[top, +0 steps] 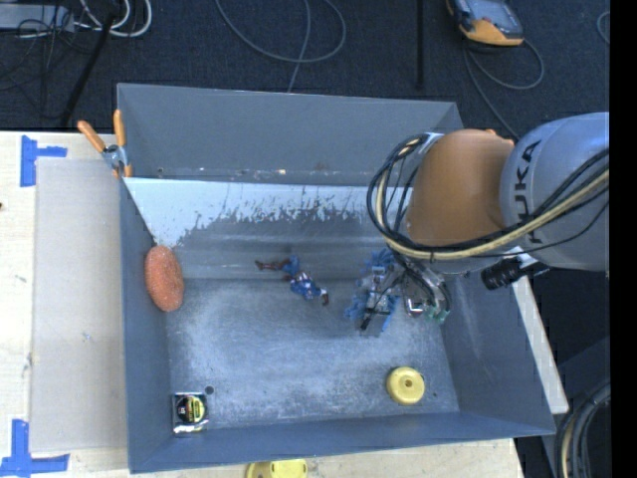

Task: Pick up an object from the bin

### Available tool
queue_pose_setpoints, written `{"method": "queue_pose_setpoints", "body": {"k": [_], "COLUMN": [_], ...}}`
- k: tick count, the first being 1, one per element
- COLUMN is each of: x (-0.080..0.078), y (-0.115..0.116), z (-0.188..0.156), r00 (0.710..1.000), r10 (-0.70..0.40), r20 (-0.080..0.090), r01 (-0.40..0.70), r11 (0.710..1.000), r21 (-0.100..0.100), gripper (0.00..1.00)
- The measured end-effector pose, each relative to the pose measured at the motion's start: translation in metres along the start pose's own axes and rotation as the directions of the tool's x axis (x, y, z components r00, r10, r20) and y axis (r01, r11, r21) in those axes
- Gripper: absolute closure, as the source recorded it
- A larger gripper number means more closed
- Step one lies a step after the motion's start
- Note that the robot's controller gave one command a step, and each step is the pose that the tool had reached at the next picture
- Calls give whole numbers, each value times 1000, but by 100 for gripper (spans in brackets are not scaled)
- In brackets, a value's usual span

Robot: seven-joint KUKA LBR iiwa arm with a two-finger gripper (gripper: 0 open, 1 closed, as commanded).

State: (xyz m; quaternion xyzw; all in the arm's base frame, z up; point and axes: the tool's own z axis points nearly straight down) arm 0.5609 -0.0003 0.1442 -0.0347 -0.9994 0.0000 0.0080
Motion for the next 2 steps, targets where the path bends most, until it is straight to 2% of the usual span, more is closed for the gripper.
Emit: {"method": "queue_pose_setpoints", "body": {"k": [1, 2], "x": [-25, 47], "y": [31, -11], "z": [5, -137], "r00": [999, 1000], "r10": [-26, -8], "r20": [33, 22], "r01": [27, 8], "r11": [1000, 1000], "r21": [-1, 0], "gripper": [100, 100]}}
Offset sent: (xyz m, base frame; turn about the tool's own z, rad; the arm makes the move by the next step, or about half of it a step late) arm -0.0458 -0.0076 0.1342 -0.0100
